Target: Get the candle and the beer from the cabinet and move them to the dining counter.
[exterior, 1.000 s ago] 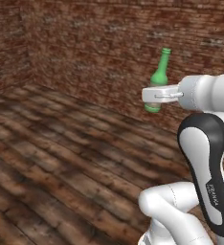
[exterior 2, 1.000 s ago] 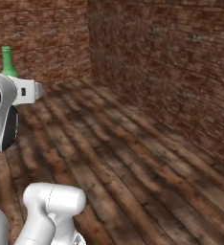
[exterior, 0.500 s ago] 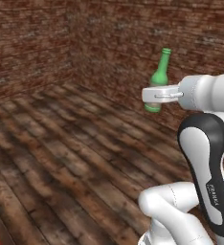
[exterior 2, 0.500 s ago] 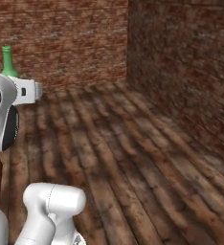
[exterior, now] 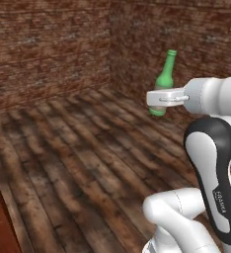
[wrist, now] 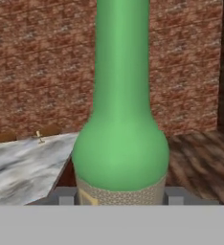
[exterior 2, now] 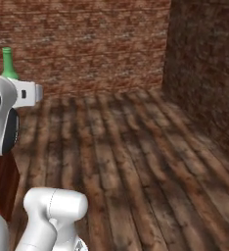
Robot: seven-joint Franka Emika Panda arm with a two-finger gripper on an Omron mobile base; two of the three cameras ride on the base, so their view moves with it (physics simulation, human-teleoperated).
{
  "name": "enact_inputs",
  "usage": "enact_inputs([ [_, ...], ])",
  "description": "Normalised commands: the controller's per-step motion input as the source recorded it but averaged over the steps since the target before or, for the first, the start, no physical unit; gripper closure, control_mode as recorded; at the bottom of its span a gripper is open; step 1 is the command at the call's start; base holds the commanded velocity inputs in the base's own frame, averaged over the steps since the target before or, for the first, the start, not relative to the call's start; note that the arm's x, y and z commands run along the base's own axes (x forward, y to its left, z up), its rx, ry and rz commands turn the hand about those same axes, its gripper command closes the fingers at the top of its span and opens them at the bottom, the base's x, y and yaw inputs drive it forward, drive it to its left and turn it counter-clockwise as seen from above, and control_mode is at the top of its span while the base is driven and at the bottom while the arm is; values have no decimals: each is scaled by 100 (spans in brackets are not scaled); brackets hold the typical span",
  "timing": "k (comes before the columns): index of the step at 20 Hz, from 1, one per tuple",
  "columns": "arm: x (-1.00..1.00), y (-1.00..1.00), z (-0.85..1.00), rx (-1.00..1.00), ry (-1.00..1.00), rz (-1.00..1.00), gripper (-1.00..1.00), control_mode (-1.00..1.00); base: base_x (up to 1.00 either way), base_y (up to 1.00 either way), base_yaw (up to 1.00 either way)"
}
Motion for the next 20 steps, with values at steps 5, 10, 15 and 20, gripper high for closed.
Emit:
enact_inputs([
  [5,0,0,0,0,0,0,100,100,86,5,25],
  [10,0,0,0,0,0,0,100,100,88,5,22],
  [15,0,0,0,0,0,0,100,100,90,5,20],
  [20,0,0,0,0,0,0,100,100,90,4,18],
])
